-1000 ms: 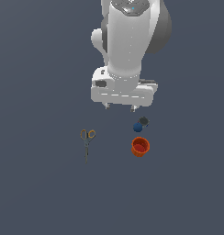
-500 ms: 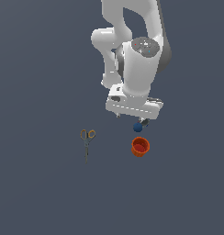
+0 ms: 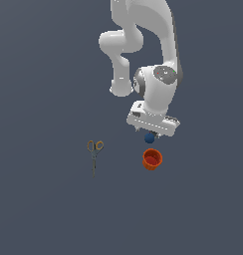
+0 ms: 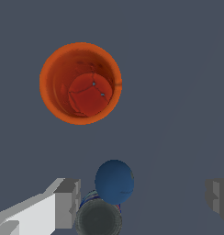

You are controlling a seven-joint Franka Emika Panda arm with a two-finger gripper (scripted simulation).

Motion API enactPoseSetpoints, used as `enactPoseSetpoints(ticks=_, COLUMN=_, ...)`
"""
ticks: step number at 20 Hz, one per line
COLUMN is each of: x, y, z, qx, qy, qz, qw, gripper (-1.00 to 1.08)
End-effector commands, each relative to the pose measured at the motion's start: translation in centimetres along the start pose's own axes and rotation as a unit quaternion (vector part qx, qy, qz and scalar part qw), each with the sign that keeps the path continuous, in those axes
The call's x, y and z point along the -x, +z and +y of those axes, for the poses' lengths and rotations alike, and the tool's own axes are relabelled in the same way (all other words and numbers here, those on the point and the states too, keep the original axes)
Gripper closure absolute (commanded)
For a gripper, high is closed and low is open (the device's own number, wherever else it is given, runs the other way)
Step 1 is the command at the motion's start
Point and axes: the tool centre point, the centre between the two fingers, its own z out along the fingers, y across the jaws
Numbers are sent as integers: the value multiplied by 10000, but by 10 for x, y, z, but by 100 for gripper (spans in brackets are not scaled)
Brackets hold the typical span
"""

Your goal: Pick up a designated object from a clutter of objects.

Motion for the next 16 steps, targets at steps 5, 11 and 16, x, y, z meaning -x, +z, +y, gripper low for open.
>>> enactPoseSetpoints(ticks=5, x=27, y=31, z=-11, qx=-45, qy=309, qz=9, qw=9995, gripper=-92)
enactPoseSetpoints(ticks=11, x=41, y=45, z=-15, qx=-70, qy=454, qz=5, qw=9989, gripper=-92)
enactPoseSetpoints(ticks=16, x=43, y=47, z=-15, qx=-70, qy=467, qz=1, qw=9989, gripper=-92)
